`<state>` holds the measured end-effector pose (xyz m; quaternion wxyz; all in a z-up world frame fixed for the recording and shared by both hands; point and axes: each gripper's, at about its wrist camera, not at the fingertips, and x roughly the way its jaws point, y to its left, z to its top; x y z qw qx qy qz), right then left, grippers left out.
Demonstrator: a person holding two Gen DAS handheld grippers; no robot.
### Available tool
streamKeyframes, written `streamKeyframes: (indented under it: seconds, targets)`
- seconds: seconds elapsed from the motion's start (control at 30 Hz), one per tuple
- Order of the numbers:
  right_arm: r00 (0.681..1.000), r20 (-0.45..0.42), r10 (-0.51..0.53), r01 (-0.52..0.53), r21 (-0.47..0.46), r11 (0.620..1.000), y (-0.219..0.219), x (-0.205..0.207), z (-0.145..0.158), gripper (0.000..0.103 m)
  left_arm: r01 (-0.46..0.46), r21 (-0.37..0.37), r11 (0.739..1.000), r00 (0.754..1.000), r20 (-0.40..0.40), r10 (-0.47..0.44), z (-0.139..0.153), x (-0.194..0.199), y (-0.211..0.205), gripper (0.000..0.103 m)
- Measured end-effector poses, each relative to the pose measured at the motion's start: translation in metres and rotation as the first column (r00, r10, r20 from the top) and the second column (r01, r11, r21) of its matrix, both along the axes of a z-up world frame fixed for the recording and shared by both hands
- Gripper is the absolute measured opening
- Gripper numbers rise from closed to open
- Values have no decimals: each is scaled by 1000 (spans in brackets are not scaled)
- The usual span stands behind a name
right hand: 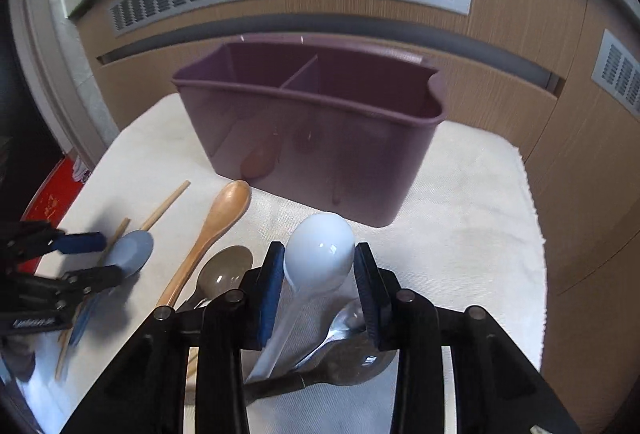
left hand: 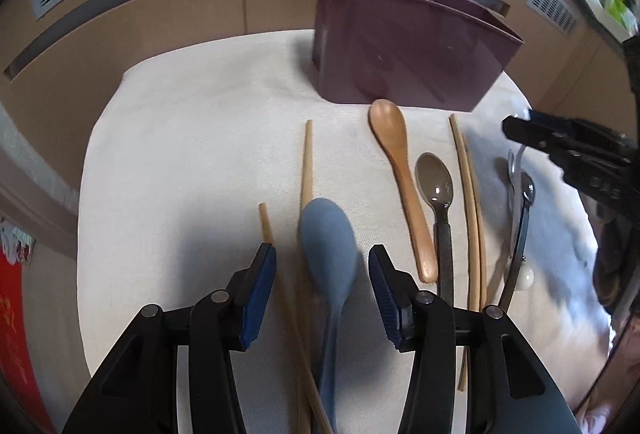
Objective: Organize utensils
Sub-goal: 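Lift both held spoons up toward the maroon caddy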
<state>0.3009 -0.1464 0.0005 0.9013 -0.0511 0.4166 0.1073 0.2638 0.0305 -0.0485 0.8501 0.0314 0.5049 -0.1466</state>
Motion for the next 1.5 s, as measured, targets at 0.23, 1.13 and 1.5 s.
streamKeyframes:
  seconds: [0.23, 1.13, 1.5]
  targets:
    - [999, 32, 24, -25, 14, 1000, -16, -15, 23, 33, 118, 87, 989, 993, -7, -118, -3, 6, -25, 49]
    - [987, 154, 51, -57, 35, 998, -28, -68, 69, 33, 20, -125, 992, 982, 190, 4, 49, -44, -5, 35]
    - [915, 395, 80, -51, -83, 995, -18, -102, 159, 33, 69, -132, 989, 877, 480, 2, 169, -67, -22, 35]
